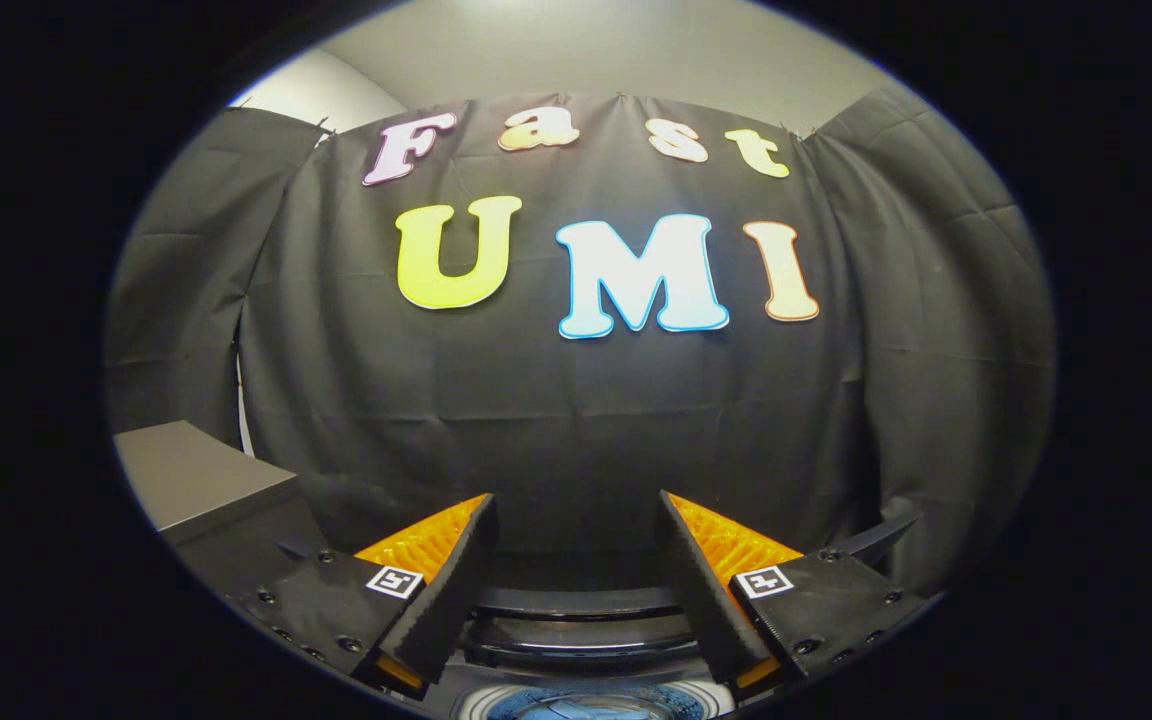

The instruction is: Put the clothes into the washing machine and then close the washing machine lid.

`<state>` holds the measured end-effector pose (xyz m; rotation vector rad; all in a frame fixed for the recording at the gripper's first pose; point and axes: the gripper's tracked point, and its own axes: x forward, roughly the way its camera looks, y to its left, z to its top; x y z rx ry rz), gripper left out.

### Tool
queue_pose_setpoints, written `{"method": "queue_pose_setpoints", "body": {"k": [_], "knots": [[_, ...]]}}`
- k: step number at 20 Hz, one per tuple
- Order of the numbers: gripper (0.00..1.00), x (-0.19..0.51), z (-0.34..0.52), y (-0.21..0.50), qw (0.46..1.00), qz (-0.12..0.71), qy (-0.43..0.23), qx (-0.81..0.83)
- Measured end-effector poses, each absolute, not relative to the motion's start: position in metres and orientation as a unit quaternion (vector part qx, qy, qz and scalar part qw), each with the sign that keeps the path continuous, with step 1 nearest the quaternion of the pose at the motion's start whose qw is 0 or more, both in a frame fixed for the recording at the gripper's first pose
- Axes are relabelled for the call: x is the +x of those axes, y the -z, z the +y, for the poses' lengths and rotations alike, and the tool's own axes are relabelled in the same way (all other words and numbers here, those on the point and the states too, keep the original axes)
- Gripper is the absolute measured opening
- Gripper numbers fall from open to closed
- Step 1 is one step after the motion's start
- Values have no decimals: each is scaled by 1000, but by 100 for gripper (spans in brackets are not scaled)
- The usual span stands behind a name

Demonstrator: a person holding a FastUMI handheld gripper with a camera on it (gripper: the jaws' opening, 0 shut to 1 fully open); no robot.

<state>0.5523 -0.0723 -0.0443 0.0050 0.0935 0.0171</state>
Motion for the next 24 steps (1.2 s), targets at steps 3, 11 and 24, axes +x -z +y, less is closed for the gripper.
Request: {"method": "queue_pose_setpoints", "body": {"k": [3, 11, 24], "knots": [[98, 539, -72, 48, 999, 52, -9, 1], [98, 514, -73, 56, 998, 64, -9, -1], [96, 452, -65, 98, 995, 97, -25, -9]]}}
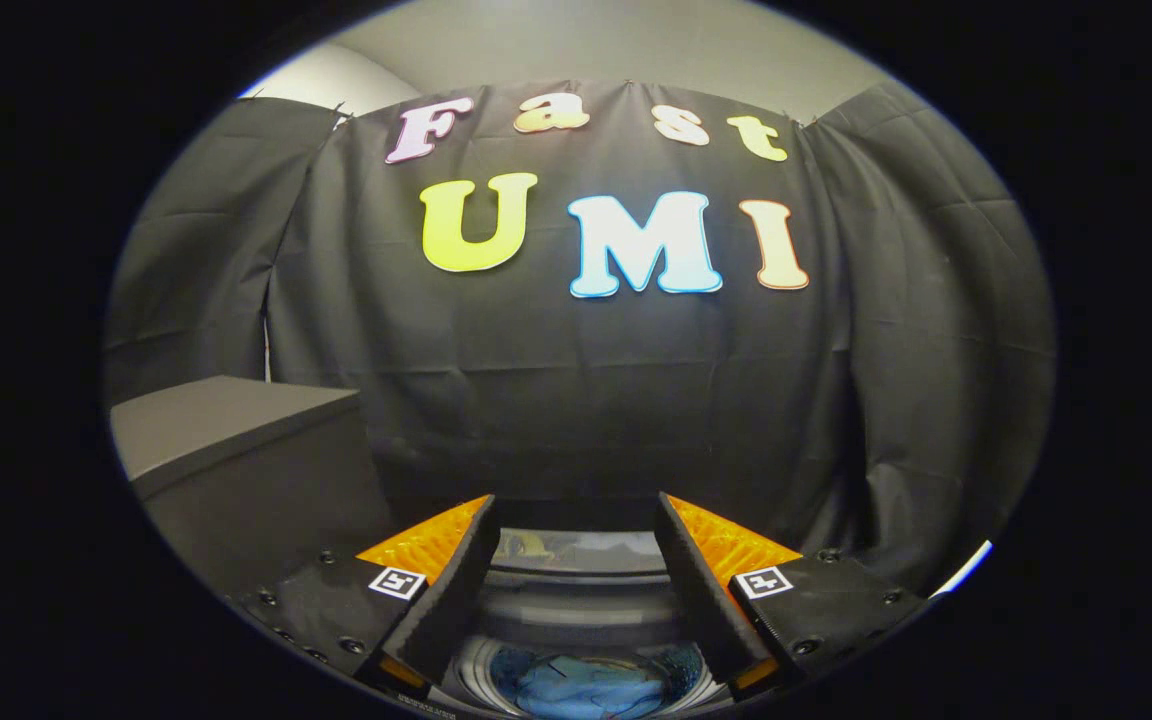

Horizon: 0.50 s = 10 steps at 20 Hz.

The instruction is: Put the clothes into the washing machine and then close the washing machine lid.

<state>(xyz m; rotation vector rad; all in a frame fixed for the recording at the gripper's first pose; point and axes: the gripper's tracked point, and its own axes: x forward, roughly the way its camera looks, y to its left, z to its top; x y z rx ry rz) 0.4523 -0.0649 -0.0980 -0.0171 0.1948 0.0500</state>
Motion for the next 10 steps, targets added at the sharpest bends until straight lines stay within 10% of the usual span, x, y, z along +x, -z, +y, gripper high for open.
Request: {"method": "queue_pose_setpoints", "body": {"k": [10], "knots": [[96, 411, -51, 124, 994, 106, -35, -8]]}}
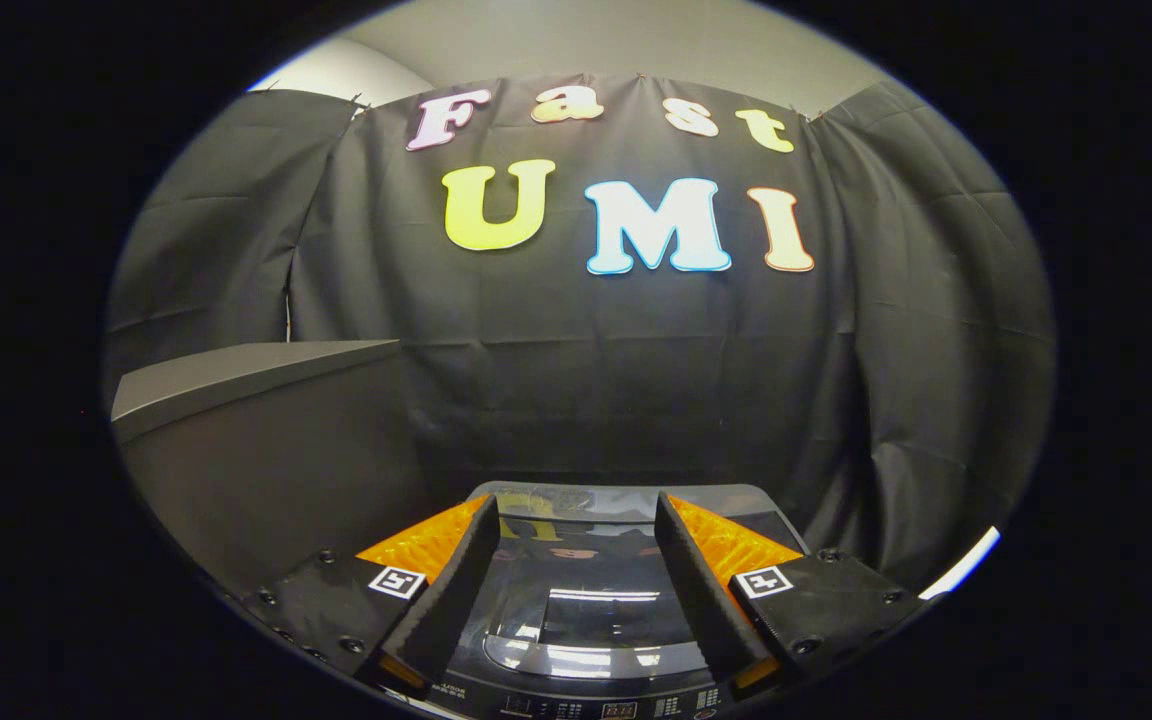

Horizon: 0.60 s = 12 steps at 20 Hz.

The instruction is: Put the clothes into the washing machine and then close the washing machine lid.

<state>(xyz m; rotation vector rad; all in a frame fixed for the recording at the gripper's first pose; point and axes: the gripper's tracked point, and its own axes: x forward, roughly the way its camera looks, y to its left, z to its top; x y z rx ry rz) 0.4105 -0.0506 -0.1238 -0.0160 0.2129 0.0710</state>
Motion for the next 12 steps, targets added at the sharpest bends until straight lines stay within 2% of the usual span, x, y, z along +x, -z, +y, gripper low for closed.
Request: {"method": "queue_pose_setpoints", "body": {"k": [12], "knots": [[97, 327, -26, 26, 998, 54, -33, -13]]}}
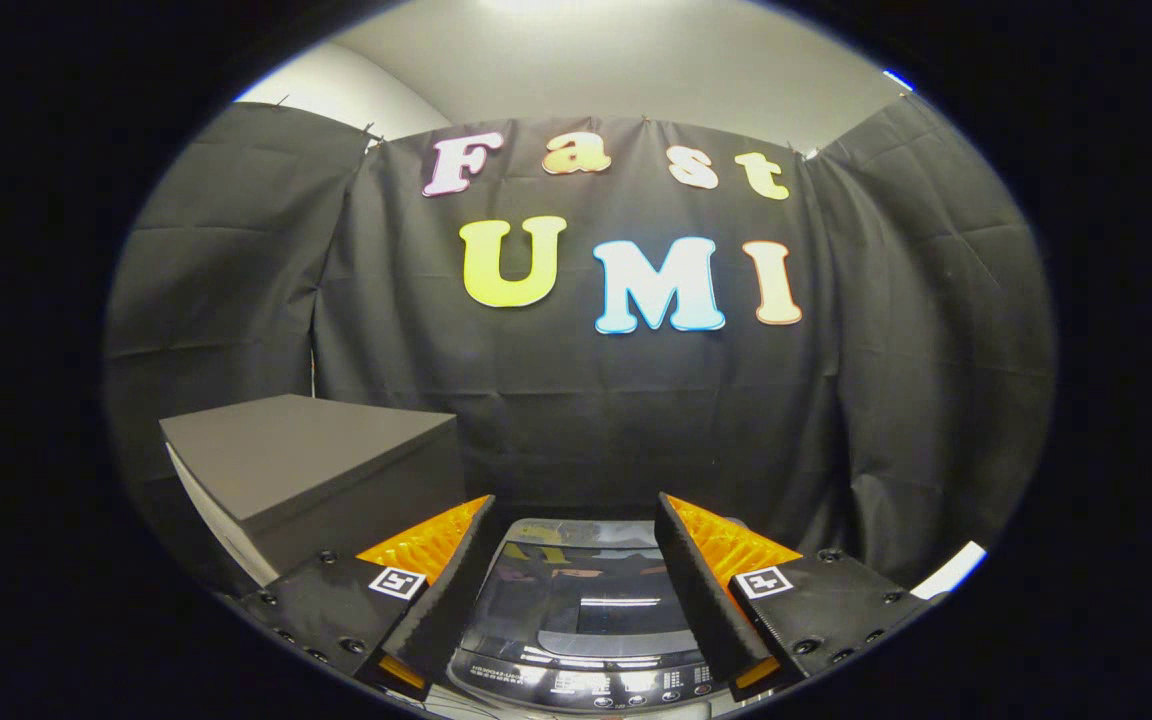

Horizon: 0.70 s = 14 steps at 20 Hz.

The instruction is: Put the clothes into the washing machine and then close the washing machine lid.

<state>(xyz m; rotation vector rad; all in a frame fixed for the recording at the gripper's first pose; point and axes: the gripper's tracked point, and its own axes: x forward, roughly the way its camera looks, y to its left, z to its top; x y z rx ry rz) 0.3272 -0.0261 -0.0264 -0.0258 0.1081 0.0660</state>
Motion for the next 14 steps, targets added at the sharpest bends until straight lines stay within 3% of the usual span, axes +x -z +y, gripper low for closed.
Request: {"method": "queue_pose_setpoints", "body": {"k": [14], "knots": [[97, 174, -27, -57, 1000, 6, -9, 10]]}}
